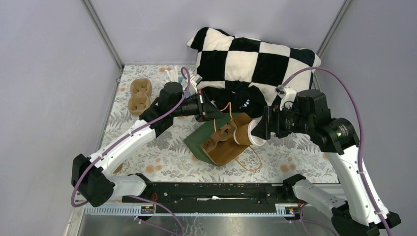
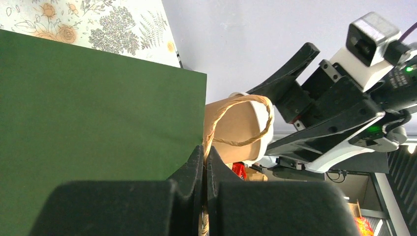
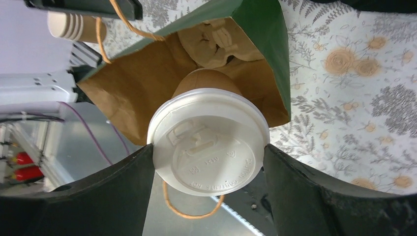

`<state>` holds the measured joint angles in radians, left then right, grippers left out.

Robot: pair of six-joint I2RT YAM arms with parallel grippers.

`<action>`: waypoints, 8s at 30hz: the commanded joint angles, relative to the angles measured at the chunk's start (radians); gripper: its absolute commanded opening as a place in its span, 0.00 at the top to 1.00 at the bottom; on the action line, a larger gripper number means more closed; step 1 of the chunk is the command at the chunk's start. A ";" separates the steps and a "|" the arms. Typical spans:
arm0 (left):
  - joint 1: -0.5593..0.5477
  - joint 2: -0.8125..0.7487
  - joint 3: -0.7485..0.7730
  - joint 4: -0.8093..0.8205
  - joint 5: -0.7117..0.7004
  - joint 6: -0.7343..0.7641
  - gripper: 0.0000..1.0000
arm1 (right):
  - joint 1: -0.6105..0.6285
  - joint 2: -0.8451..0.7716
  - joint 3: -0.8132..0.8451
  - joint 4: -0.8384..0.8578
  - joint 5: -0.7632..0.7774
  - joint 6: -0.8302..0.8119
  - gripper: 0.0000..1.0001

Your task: Pack the takeout coffee

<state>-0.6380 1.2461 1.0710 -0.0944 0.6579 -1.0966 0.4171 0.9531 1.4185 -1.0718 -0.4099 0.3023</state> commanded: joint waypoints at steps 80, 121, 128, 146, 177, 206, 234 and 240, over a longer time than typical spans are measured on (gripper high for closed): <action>0.067 0.061 0.507 -0.935 -0.423 0.236 0.25 | 0.360 0.234 -0.181 0.440 0.073 -1.582 0.51; -0.251 -0.120 0.140 -0.888 -0.592 -0.040 0.73 | 0.385 0.283 -0.187 0.520 0.097 -1.378 0.49; -0.109 -0.042 0.203 -0.856 -0.593 0.089 0.72 | 0.406 0.295 -0.185 0.513 0.099 -1.352 0.50; -0.070 -0.274 0.258 -1.036 -0.478 -0.010 0.26 | 0.704 0.438 0.010 0.632 0.349 -0.792 0.50; -0.233 -0.109 0.415 -1.254 -0.808 -0.144 0.59 | 0.698 0.438 -0.008 0.536 0.488 -0.939 0.45; -0.599 -0.084 0.289 -1.058 -1.296 0.016 1.00 | 0.765 0.204 -0.331 0.507 0.627 -1.176 0.46; -0.598 -0.220 0.186 -0.963 -1.167 0.084 1.00 | 0.573 0.312 -0.397 0.688 0.320 -1.568 0.50; -0.597 -0.227 0.220 -0.948 -1.120 0.118 1.00 | 0.570 0.335 -0.289 0.618 0.339 -1.560 0.50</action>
<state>-1.2324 1.0458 1.2396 -1.0851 -0.5129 -1.0149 0.9951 1.2823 1.0149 -0.4187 -0.0547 -1.2373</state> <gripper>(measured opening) 0.005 0.807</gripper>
